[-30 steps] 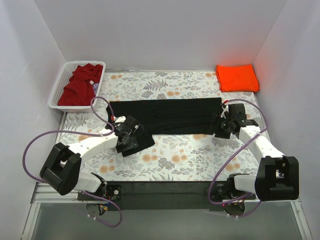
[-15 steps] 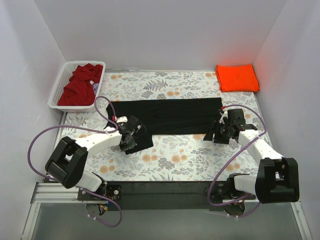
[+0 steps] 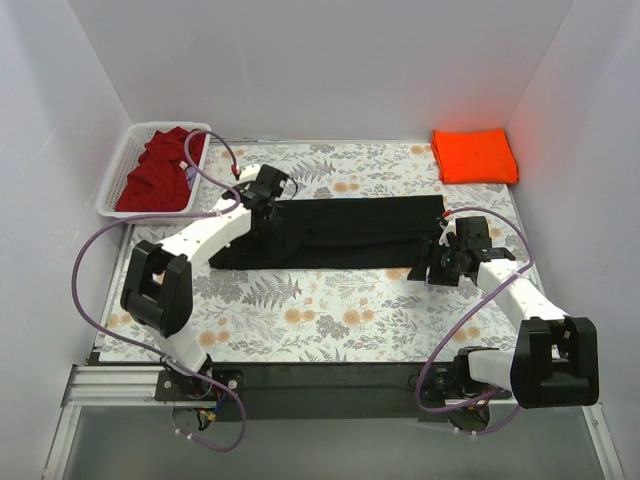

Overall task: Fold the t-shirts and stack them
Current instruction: Fold the tshirt

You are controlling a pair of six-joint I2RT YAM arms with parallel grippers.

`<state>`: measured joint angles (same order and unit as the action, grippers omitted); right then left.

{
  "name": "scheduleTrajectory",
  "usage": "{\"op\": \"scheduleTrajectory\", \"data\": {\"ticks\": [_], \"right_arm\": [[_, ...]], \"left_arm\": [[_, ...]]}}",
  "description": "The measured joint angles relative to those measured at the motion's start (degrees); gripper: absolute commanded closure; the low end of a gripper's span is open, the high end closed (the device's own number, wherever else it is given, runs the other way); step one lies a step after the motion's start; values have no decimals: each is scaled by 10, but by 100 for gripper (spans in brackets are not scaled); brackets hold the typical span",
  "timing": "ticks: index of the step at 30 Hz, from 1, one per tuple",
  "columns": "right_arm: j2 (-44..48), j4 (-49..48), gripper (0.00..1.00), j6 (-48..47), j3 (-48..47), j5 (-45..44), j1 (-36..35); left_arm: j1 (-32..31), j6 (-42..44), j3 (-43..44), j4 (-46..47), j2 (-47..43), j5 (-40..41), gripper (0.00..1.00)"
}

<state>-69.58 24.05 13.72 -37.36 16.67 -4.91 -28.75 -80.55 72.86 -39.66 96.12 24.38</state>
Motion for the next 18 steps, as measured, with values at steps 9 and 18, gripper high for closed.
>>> {"op": "scheduleTrajectory", "data": {"ticks": [9, 18], "right_arm": [[2, 1, 32, -7, 0, 6, 0], [-10, 2, 32, -9, -7, 6, 0]], "left_arm": [[64, 62, 148, 53, 131, 3, 100], [80, 82, 177, 85, 194, 0, 58]]}}
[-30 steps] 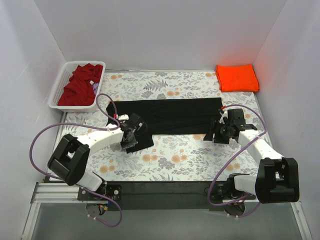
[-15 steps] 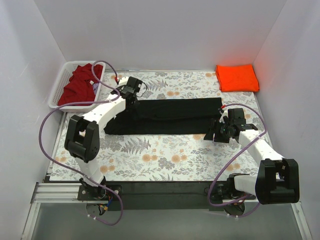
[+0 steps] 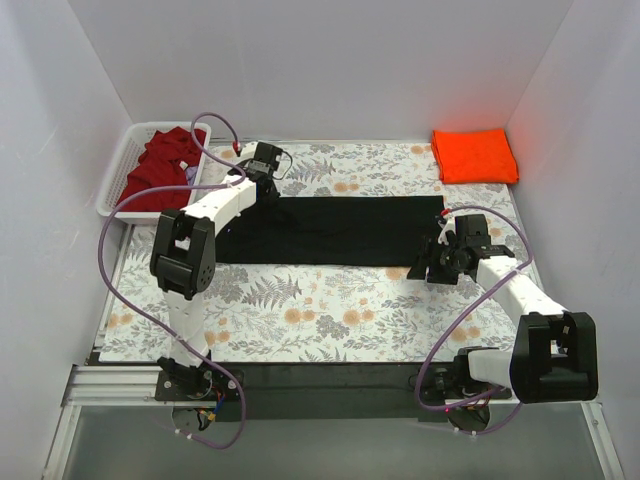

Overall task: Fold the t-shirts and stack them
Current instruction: Fold the tshirt

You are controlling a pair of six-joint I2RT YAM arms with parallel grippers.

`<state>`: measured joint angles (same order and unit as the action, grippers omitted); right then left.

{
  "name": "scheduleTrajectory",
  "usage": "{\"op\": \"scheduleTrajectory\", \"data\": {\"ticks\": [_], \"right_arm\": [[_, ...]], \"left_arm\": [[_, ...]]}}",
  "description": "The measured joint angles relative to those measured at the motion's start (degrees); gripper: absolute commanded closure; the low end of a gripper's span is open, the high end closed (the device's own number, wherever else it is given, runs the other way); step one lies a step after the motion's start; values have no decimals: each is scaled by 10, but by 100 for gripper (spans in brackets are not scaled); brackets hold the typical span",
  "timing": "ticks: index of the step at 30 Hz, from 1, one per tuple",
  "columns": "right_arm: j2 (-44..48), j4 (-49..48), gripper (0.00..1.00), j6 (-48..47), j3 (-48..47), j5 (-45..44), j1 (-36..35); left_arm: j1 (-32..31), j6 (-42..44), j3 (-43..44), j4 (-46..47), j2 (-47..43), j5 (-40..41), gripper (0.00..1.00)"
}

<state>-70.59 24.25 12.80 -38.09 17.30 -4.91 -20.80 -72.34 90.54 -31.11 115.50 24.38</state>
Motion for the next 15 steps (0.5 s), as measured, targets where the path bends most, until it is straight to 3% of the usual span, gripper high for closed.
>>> {"op": "scheduleTrajectory", "data": {"ticks": [3, 6, 15], "right_arm": [[-5, 0, 32, 3, -10, -3, 0], [-7, -1, 33, 8, -23, -17, 0], [-32, -73, 49, 62, -27, -2, 55]], "left_arm": [[1, -4, -3, -3, 1, -2, 39], [3, -13, -46, 1, -33, -3, 32], [42, -51, -266, -2, -269, -6, 41]]}}
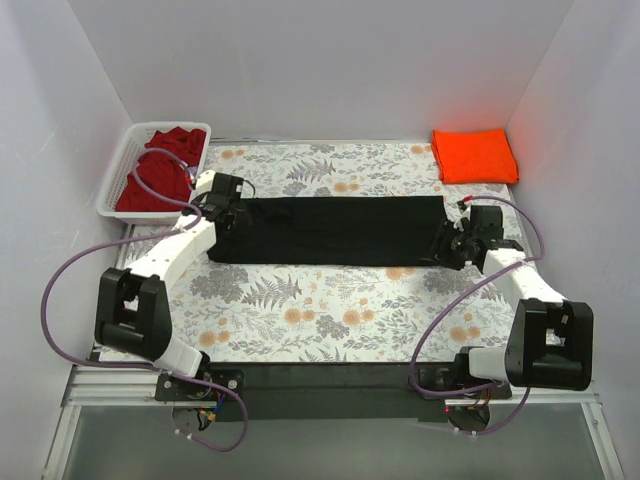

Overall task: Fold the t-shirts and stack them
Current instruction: Fold the tshirt

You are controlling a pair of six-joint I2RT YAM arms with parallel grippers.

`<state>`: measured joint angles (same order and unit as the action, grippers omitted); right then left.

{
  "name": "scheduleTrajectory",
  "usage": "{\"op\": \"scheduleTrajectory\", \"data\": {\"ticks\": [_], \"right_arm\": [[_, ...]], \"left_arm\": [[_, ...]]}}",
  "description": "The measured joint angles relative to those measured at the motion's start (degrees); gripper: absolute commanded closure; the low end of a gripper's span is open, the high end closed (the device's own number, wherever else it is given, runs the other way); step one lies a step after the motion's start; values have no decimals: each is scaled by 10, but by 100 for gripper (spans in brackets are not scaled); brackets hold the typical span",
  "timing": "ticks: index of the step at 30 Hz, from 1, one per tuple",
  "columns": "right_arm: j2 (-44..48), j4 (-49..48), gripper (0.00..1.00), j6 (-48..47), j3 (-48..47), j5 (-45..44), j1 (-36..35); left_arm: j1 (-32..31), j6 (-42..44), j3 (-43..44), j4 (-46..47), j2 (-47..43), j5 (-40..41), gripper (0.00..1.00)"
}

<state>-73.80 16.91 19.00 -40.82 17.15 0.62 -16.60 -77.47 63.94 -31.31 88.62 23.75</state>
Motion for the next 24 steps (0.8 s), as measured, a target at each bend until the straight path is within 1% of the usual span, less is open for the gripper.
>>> {"op": "scheduleTrajectory", "data": {"ticks": [3, 7, 11, 12, 15, 16, 18, 19, 21, 23, 24], "right_arm": [[-33, -32, 55, 16, 0, 15, 23], [-78, -64, 55, 31, 0, 40, 45], [-110, -107, 58, 43, 0, 60, 62], [-119, -120, 58, 47, 0, 66, 66], [-146, -163, 61, 61, 5, 81, 85], [-155, -177, 63, 65, 10, 86, 94], [-171, -205, 63, 81, 29, 101, 118], [-174, -216, 63, 91, 35, 116, 130], [-174, -234, 62, 102, 47, 132, 148], [-174, -247, 62, 110, 59, 148, 161], [-174, -250, 61, 113, 63, 154, 167]], "left_arm": [[26, -8, -57, 6, -42, -2, 44], [54, -10, -97, 20, -37, -8, 51], [70, -10, -111, 34, -7, -9, 64], [74, -10, -111, 38, 4, -9, 70], [83, -11, -111, 40, 38, -9, 77], [85, -13, -111, 38, 48, -9, 82], [88, -17, -111, 36, 57, -6, 86], [90, -20, -112, 33, 56, -6, 90], [91, -27, -116, 33, 54, -6, 92], [94, -38, -127, 38, 47, -9, 97], [94, -43, -133, 41, 42, -11, 99]]}}
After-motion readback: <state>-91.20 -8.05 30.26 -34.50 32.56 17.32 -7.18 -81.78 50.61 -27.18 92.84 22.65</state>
